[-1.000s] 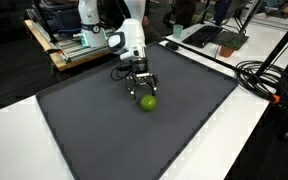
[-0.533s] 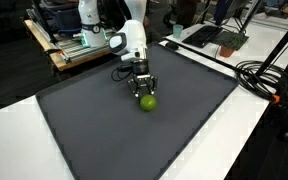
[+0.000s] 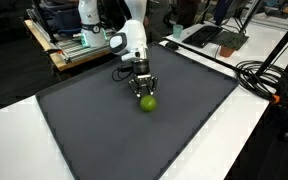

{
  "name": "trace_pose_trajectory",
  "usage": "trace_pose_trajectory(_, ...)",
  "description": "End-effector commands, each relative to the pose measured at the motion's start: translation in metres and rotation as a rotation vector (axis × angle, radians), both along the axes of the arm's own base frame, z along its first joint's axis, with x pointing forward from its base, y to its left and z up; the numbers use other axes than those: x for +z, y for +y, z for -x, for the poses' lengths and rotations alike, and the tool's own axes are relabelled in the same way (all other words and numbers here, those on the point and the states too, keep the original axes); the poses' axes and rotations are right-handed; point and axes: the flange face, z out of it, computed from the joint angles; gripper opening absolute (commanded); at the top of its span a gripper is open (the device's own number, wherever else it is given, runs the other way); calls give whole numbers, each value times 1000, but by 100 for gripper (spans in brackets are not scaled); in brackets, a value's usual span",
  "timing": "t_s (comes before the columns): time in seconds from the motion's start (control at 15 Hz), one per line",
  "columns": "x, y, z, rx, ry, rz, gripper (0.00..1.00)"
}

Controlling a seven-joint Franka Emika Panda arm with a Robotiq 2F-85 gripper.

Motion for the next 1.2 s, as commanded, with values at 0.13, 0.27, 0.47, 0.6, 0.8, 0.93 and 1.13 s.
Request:
trace_pose_trajectory(0.13, -1, -2, -1, -13, -18, -8, 16)
trace_pose_trajectory(0.27, 1, -3, -1, -14, -30, -7, 16)
trace_pose_trajectory(0.47, 7, -3, 1, -13, -52, -3, 16)
trace_pose_trajectory(0.6, 9, -4, 2, -23, -69, -6, 16)
trace_pose_trajectory(0.8, 11, -5, 4, -33, -90, -13, 16)
trace_pose_trajectory(0.93, 12, -6, 7, -32, -95, -13, 16)
trace_pose_trajectory(1.13, 17, -6, 11, -27, -102, -10, 16)
